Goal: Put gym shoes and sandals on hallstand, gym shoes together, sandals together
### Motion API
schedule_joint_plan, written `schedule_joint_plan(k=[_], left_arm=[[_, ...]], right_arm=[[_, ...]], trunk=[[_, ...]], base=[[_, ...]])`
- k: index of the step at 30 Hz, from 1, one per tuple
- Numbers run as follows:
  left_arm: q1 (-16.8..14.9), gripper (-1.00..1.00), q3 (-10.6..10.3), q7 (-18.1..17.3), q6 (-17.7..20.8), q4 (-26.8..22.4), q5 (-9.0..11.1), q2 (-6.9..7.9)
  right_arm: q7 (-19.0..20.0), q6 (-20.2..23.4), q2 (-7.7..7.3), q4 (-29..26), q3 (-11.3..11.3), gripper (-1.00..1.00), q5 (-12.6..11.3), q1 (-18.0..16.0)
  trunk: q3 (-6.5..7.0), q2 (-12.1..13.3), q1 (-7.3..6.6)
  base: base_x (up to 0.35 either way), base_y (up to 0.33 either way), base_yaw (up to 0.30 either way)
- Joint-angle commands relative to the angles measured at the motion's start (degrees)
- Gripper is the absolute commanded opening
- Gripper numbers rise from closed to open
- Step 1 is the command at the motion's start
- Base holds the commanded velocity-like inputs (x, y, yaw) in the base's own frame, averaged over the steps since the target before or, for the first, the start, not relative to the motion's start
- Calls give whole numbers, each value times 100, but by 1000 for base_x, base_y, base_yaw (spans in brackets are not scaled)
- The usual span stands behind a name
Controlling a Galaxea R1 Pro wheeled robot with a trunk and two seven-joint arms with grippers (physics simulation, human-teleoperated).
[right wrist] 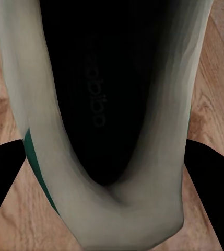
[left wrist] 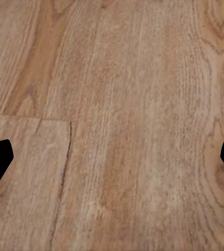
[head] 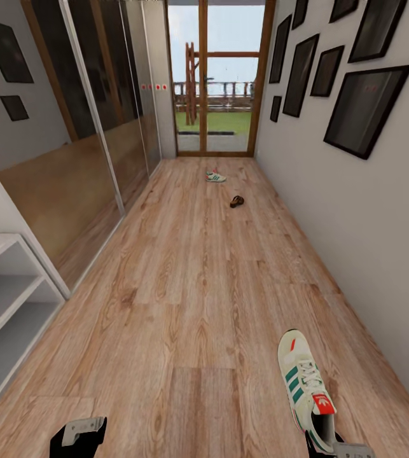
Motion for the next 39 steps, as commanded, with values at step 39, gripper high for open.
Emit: schedule_joint_plan(k=[39], left_arm=[[4,100,35,-21,-25,-5,-6,-6]], right_arm=[[-20,-17,18,79,3,-100,24,-2]], trunk=[[118,40,-24]], base=[[-173,-125,104]])
